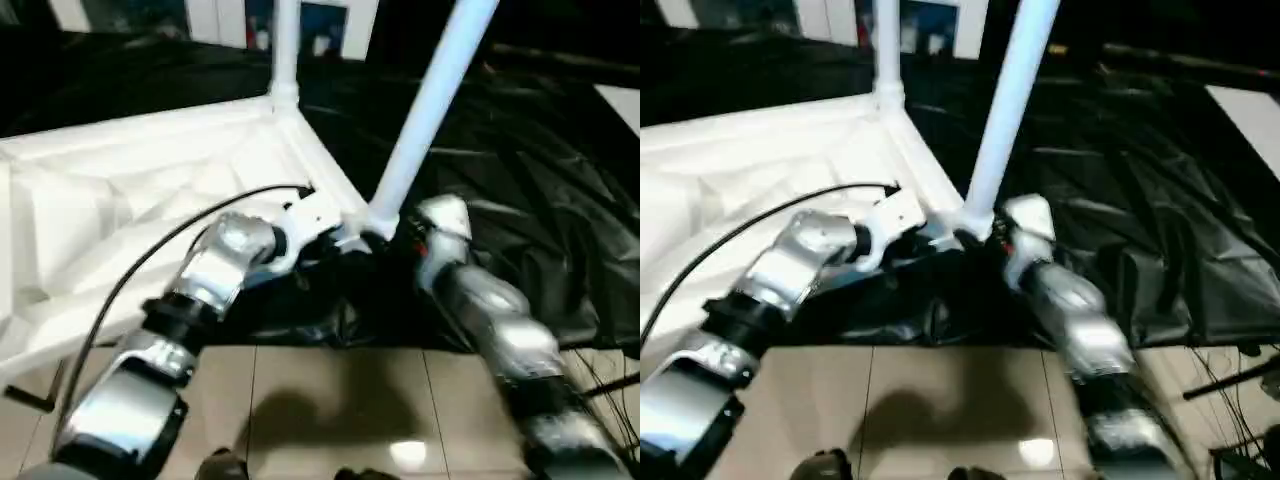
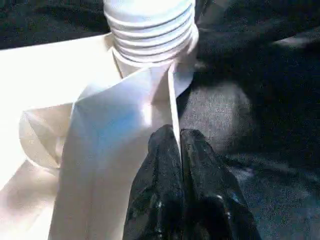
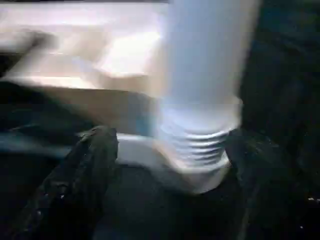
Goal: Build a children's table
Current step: Insert table leg to table base
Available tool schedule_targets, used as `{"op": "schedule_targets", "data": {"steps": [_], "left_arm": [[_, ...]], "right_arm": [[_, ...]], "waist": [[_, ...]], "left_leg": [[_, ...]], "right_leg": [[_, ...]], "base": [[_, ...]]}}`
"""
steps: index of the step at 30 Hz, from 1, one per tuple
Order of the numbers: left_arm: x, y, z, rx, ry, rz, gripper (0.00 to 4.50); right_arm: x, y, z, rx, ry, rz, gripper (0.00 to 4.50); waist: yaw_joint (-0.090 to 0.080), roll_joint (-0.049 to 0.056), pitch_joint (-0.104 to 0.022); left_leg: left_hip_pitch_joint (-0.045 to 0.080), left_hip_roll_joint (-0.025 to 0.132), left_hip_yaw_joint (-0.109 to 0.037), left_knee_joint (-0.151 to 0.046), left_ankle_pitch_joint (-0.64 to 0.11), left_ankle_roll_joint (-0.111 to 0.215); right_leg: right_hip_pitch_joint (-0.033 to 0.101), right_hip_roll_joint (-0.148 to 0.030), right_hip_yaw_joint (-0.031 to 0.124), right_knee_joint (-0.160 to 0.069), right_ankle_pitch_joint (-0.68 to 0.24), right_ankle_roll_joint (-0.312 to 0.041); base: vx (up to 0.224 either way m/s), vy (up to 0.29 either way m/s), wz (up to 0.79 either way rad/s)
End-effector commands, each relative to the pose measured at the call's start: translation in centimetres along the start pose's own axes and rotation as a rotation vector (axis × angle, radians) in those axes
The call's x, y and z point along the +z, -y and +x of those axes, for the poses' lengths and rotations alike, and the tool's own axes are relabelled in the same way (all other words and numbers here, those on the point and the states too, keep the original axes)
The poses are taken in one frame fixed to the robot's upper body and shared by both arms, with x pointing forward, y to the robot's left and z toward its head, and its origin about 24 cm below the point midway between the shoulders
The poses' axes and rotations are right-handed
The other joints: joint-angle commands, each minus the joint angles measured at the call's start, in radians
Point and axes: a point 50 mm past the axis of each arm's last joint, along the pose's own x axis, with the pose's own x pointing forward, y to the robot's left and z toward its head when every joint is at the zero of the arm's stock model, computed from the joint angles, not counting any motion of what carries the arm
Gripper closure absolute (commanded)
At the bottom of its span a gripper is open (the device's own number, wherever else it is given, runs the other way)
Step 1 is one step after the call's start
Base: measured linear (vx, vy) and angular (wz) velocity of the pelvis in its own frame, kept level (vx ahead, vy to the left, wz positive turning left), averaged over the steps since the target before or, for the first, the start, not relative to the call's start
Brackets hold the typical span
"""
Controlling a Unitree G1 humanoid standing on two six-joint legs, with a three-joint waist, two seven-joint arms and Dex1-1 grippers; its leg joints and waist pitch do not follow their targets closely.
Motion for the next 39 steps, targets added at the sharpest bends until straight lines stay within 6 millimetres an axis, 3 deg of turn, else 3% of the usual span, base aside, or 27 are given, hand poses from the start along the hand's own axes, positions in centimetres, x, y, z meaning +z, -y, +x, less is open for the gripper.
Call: {"op": "schedule_targets", "data": {"steps": [1, 2, 4, 5, 7, 8, 9, 11, 14, 15, 16, 18, 21, 23, 24, 27, 29, 30, 31, 32, 33, 34, 35, 36, 37, 38, 39], "left_arm": [[1.0, 0.6, 0.4, -0.041, 0.115, 0.043, 4.50], [1.0, 0.6, 0.4, -0.041, 0.122, 0.048, 4.50], [1.0, 0.3, 0.4, -0.017, 0.139, 0.061, 4.50], [1.0, 0.3, 0.4, -0.017, 0.139, 0.061, 4.50], [1.1, 0.1, 0.3, 0.000, 0.151, 0.046, 4.50], [1.2, 0.0, 0.3, 0.008, 0.172, 0.043, 4.50], [1.3, -0.2, 0.2, 0.031, 0.182, 0.030, 4.50], [1.3, -0.3, 0.2, 0.044, 0.188, 0.007, 4.50], [1.4, -0.1, 0.1, 0.043, 0.220, -0.012, 4.50], [1.4, -0.1, 0.1, 0.043, 0.223, -0.017, 4.50], [1.3, -0.1, 0.2, 0.053, 0.216, -0.018, 4.50], [1.2, -0.1, 0.2, 0.052, 0.211, -0.014, 4.50], [1.1, -0.2, 0.1, 0.059, 0.206, -0.013, 4.50], [1.1, -0.2, 0.0, 0.060, 0.207, -0.015, 4.50], [1.1, -0.3, 0.0, 0.060, 0.205, -0.017, 4.50], [1.1, -0.5, 0.0, 0.072, 0.207, -0.031, 4.50], [1.1, -0.6, 0.0, 0.079, 0.206, -0.033, 4.50], [1.1, -0.6, 0.0, 0.083, 0.204, -0.036, 4.50], [1.0, -0.6, 0.0, 0.083, 0.204, -0.040, 4.50], [1.0, -0.6, 0.0, 0.082, 0.205, -0.040, 4.50], [1.0, -0.6, 0.0, 0.084, 0.204, -0.038, 4.50], [1.0, -0.6, 0.0, 0.085, 0.203, -0.037, 4.50], [1.0, -0.6, 0.0, 0.085, 0.203, -0.037, 4.50], [1.0, -0.6, -0.1, 0.086, 0.201, -0.036, 4.50], [0.9, -0.6, -0.1, 0.085, 0.199, -0.034, 4.50], [0.9, -0.6, -0.1, 0.083, 0.196, -0.033, 4.50], [0.8, -0.6, -0.2, 0.081, 0.195, -0.033, 4.50]], "right_arm": [[1.1, -1.0, -1.0, 0.073, 0.034, 0.002, 0.81], [1.2, -1.1, -1.2, 0.074, 0.035, 0.002, 0.81], [1.3, -1.3, -2.7, 0.046, 0.036, -0.012, 0.81], [1.3, -1.3, -2.7, 0.046, 0.036, -0.012, 0.81], [1.3, -1.1, -3.4, -0.025, 0.033, 0.000, 0.81], [1.2, -0.8, -3.8, -0.080, 0.031, 0.008, 0.81], [0.7, 0.1, -4.0, -0.205, 0.031, 0.031, 0.81], [0.3, 0.8, -4.2, -0.310, 0.035, 0.050, 0.81], [-0.2, 1.6, -4.5, -0.462, 0.053, 0.096, 0.81], [-0.2, 1.7, -4.6, -0.494, 0.056, 0.108, 0.81], [-0.2, 1.9, -4.6, -0.530, 0.069, 0.137, 0.81], [-0.2, 1.8, -4.5, -0.541, 0.071, 0.146, 0.81], [-0.2, 1.6, -4.2, -0.538, 0.068, 0.148, 0.81], [-0.2, 1.5, -4.1, -0.534, 0.069, 0.146, 0.81], [-0.1, 1.4, -3.8, -0.525, 0.068, 0.144, 0.81], [-0.1, 1.2, -3.5, -0.522, 0.065, 0.143, 0.81], [-0.1, 1.2, -3.4, -0.521, 0.061, 0.141, 0.81], [-0.1, 1.2, -3.3, -0.519, 0.059, 0.141, 0.81], [-0.2, 1.1, -3.3, -0.514, 0.054, 0.138, 0.81], [-0.2, 1.1, -3.3, -0.512, 0.050, 0.137, 0.81], [-0.2, 1.0, -3.2, -0.509, 0.048, 0.136, 0.81], [-0.3, 1.0, -3.2, -0.507, 0.047, 0.135, 0.81], [-0.3, 1.0, -3.2, -0.507, 0.047, 0.135, 0.81], [-0.3, 1.0, -3.2, -0.506, 0.045, 0.134, 0.81], [-0.3, 0.9, -3.1, -0.504, 0.042, 0.132, 0.81], [-0.4, 0.9, -3.1, -0.502, 0.040, 0.130, 0.81], [-0.4, 0.9, -3.1, -0.502, 0.039, 0.130, 0.81]], "waist": [[0.006, 0.014, -0.086], [0.005, 0.011, -0.086], [0.009, 0.025, -0.089], [0.008, 0.022, -0.089], [0.012, 0.032, -0.094], [0.015, 0.043, -0.093], [0.014, 0.038, -0.095], [0.014, 0.040, -0.102], [0.015, 0.042, -0.107], [0.015, 0.046, -0.109], [0.014, 0.043, -0.109], [0.014, 0.051, -0.104], [0.015, 0.058, -0.095], [0.018, 0.060, -0.104], [0.019, 0.060, -0.111], [0.021, 0.056, -0.126], [0.026, 0.051, -0.136], [0.031, 0.050, -0.143], [0.023, 0.061, -0.149], [0.006, 0.062, -0.148], [-0.031, 0.061, -0.150], [-0.066, 0.054, -0.157], [-0.069, 0.048, -0.152], [-0.048, 0.004, -0.147], [0.044, -0.036, -0.137], [0.053, -0.018, -0.127], [0.061, -0.020, -0.125]], "left_leg": [[0.017, 0.027, -0.004, -0.032, 0.089, 0.166], [0.017, 0.028, -0.003, -0.031, 0.072, 0.161], [0.016, 0.029, -0.004, -0.031, 0.028, 0.138], [0.016, 0.029, -0.003, -0.031, 0.024, 0.133], [0.015, 0.028, -0.004, -0.029, -0.002, 0.112], [0.016, 0.030, -0.005, -0.031, -0.003, 0.103], [0.015, 0.028, -0.004, -0.029, -0.008, 0.090], [0.013, 0.022, -0.003, -0.026, -0.001, 0.066], [0.013, 0.019, -0.002, -0.024, 0.003, 0.067], [0.019, 0.019, 0.000, -0.032, -0.097, 0.050], [0.024, 0.017, 0.003, -0.036, -0.138, 0.050], [0.037, 0.007, 0.015, -0.048, -0.259, 0.072], [0.060, 0.008, 0.022, -0.060, -0.307, 0.084], [0.070, 0.006, 0.022, -0.065, -0.277, 0.092], [0.075, 0.003, 0.021, -0.067, -0.240, 0.105], [0.067, -0.018, 0.019, -0.051, -0.131, 0.157], [0.055, -0.039, 0.016, -0.032, -0.072, 0.197], [0.053, -0.051, 0.012, -0.019, -0.029, 0.221], [0.097, -0.034, -0.010, -0.014, 0.034, 0.266], [0.140, -0.009, -0.038, -0.010, 0.095, 0.322], [0.235, 0.055, -0.118, 0.001, 0.255, 0.483], [0.321, 0.120, -0.203, 0.009, 0.393, 0.612], [0.313, 0.121, -0.219, 0.005, 0.411, 0.630], [0.191, -0.024, -0.133, 0.066, 0.307, 0.457], [-0.039, -0.172, -0.041, 0.170, -0.101, 0.320], [-0.080, -0.148, -0.050, 0.226, -0.180, 0.255], [-0.100, -0.106, -0.070, 0.229, -0.166, 0.125]], "right_leg": [[0.071, -0.063, 0.049, -0.032, 0.412, -0.267], [0.070, -0.065, 0.049, -0.033, 0.393, -0.270], [0.068, -0.067, 0.052, -0.036, 0.319, -0.277], [0.068, -0.066, 0.052, -0.037, 0.314, -0.277], [0.067, -0.069, 0.053, -0.036, 0.270, -0.278], [0.064, -0.070, 0.054, -0.037, 0.258, -0.277], [0.064, -0.068, 0.054, -0.035, 0.253, -0.275], [0.067, -0.067, 0.054, -0.032, 0.244, -0.273], [0.071, -0.065, 0.054, -0.029, 0.251, -0.268], [0.083, -0.063, 0.050, -0.038, 0.133, -0.268], [0.089, -0.058, 0.046, -0.044, 0.088, -0.270], [0.112, -0.044, 0.037, -0.074, -0.102, -0.276], [0.127, -0.046, 0.034, -0.104, -0.256, -0.263], [0.146, -0.042, 0.034, -0.106, -0.236, -0.252], [0.155, -0.037, 0.032, -0.101, -0.173, -0.251], [0.183, -0.017, 0.034, -0.075, 0.044, -0.230], [0.207, -0.001, 0.039, -0.062, 0.171, -0.193], [0.217, 0.017, 0.043, -0.048, 0.281, -0.151], [0.184, 0.040, 0.031, -0.010, 0.382, -0.099], [0.140, 0.050, 0.020, 0.020, 0.384, -0.072], [0.030, 0.014, 0.005, 0.064, 0.207, -0.012], [-0.094, -0.045, 0.018, 0.107, -0.084, 0.048], [-0.109, -0.065, 0.034, 0.113, -0.138, 0.076], [0.001, -0.086, 0.096, 0.030, 0.016, 0.077], [0.249, -0.097, 0.229, -0.038, 0.291, 0.061], [0.251, -0.141, 0.270, -0.042, 0.490, -0.013], [0.263, -0.117, 0.263, -0.016, 0.814, -0.110]], "base": [[0.000, 0.000, 0.00], [0.000, 0.000, 0.00], [0.000, 0.000, 0.00], [0.000, 0.000, 0.00], [0.000, 0.000, 0.00], [0.000, 0.000, 0.00], [0.000, 0.000, 0.00], [0.000, 0.000, 0.00], [0.000, 0.000, 0.00], [0.000, 0.000, 0.00], [0.000, 0.000, 0.00], [0.000, 0.000, 0.00], [0.042, 0.011, 0.02], [0.043, 0.008, 0.01], [0.095, 0.018, 0.03], [0.143, 0.024, 0.03], [0.145, 0.009, 0.09], [0.150, 0.004, 0.12], [0.184, -0.010, 0.23], [0.170, -0.044, 0.12], [0.170, -0.044, 0.12], [0.114, -0.080, -0.16], [0.039, -0.090, -0.26], [0.039, -0.090, -0.26], [0.073, -0.027, 0.26], [0.187, 0.062, 0.67], [0.187, 0.062, 0.67]]}}
